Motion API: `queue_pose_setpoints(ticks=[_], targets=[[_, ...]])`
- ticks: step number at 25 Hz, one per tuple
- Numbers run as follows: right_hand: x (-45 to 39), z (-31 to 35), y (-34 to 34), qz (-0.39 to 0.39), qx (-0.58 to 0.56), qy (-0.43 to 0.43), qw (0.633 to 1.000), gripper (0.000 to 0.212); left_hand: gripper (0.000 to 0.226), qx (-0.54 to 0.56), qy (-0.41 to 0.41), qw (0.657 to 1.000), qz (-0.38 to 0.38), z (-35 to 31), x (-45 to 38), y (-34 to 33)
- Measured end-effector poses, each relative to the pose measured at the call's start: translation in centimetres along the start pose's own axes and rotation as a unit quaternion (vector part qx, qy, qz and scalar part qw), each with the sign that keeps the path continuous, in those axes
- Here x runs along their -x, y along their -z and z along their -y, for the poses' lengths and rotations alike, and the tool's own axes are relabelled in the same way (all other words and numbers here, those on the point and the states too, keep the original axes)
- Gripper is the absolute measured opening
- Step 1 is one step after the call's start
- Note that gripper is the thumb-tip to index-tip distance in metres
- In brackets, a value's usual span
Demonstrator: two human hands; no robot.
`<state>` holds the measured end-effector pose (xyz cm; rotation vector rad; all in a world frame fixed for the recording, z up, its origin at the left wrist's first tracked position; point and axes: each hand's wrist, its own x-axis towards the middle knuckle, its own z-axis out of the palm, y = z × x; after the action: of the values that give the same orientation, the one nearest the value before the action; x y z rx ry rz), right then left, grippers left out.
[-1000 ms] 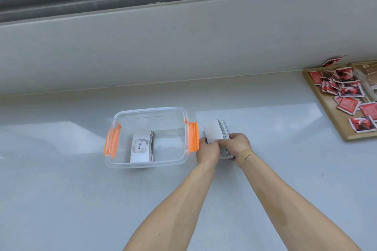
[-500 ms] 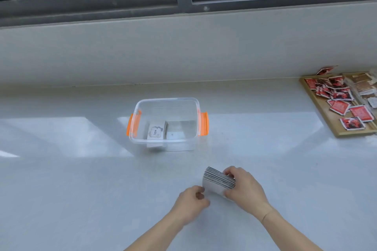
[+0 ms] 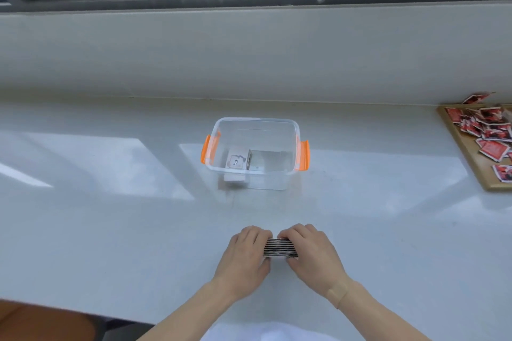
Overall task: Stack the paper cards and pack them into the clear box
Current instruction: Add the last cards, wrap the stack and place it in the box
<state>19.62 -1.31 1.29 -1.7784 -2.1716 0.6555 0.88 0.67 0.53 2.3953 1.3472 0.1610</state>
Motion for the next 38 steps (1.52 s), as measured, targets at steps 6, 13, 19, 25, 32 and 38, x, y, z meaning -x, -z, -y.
queue_pose_setpoints(ticks=[6,13,19,25,32,38], targets=[[-1.2,-0.3,-1.1,-0.029,0.051,0.03,0.998,0.037,0.039,-0.061,-0.016,0.998,-0.011,1.6,-1.6,-1.0],[-1.4,0.1,-2.9,-0.013,0.118,-0.009,0.993,0.034,0.038,-0.041,0.021,0.999,0.009,2.1,-2.1,-3.0],[-1.7,0.5,-3.0,-0.007,0.14,-0.018,0.99,0.033,0.064,0.313,0.064,0.947,-0.036,3.5,-0.5,-2.8],[-1.9,0.4,-3.0,0.006,0.138,-0.026,0.99,0.038,0.055,0.535,0.273,0.771,-0.212,5.7,0.7,-2.2],[-1.9,0.3,-3.1,0.003,0.151,-0.038,0.988,0.036,0.042,0.629,0.26,0.728,-0.081,-1.2,-2.7,-2.7],[-2.0,0.3,-3.4,-0.013,0.149,-0.041,0.988,0.035,0.037,0.638,0.279,0.705,-0.13,-0.7,-3.6,-2.6]])
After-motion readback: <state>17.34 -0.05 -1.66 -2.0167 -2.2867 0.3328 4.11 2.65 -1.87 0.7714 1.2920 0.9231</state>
